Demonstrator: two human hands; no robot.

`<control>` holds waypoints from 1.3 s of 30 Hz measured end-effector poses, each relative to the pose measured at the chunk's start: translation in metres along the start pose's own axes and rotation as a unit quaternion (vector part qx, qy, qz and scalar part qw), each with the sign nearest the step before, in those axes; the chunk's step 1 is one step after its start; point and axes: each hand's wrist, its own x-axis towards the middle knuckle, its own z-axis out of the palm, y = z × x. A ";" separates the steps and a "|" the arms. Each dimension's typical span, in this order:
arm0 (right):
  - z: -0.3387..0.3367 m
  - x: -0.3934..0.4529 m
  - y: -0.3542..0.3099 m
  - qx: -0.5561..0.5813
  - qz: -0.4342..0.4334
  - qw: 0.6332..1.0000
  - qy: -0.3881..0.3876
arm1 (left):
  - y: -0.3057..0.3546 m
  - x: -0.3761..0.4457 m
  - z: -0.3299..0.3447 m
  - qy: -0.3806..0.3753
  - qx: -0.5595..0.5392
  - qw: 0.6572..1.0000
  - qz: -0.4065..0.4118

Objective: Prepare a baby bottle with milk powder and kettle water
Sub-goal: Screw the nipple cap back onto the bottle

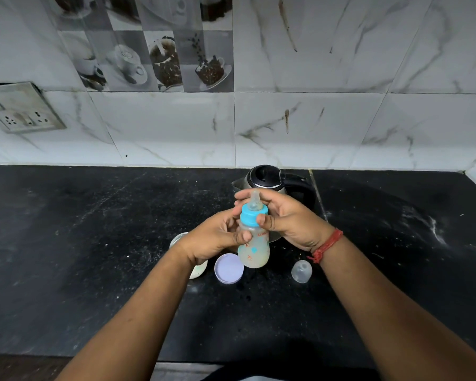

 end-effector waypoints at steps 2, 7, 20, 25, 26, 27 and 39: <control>0.006 0.003 0.004 -0.004 -0.013 0.999 0.040 | 0.000 -0.001 0.000 0.028 0.018 0.999 0.017; 0.017 0.009 0.016 -0.052 -0.035 0.987 0.150 | -0.007 0.003 0.005 0.109 0.076 0.989 0.062; 0.045 0.026 0.018 -0.005 -0.050 0.928 0.370 | -0.021 0.023 0.046 0.388 0.302 0.857 0.154; 0.040 0.028 0.018 -0.065 -0.056 0.932 0.353 | -0.017 0.027 0.044 0.366 0.256 0.882 0.151; 0.030 0.025 0.018 -0.072 -0.054 0.946 0.312 | -0.016 0.025 0.036 0.334 0.245 0.899 0.143; 0.019 0.021 0.017 -0.070 -0.050 0.960 0.267 | -0.014 0.022 0.028 0.294 0.226 0.920 0.129; -0.016 0.003 -0.004 -0.151 -0.003 0.987 0.057 | 0.007 0.005 0.000 0.083 0.101 0.991 0.027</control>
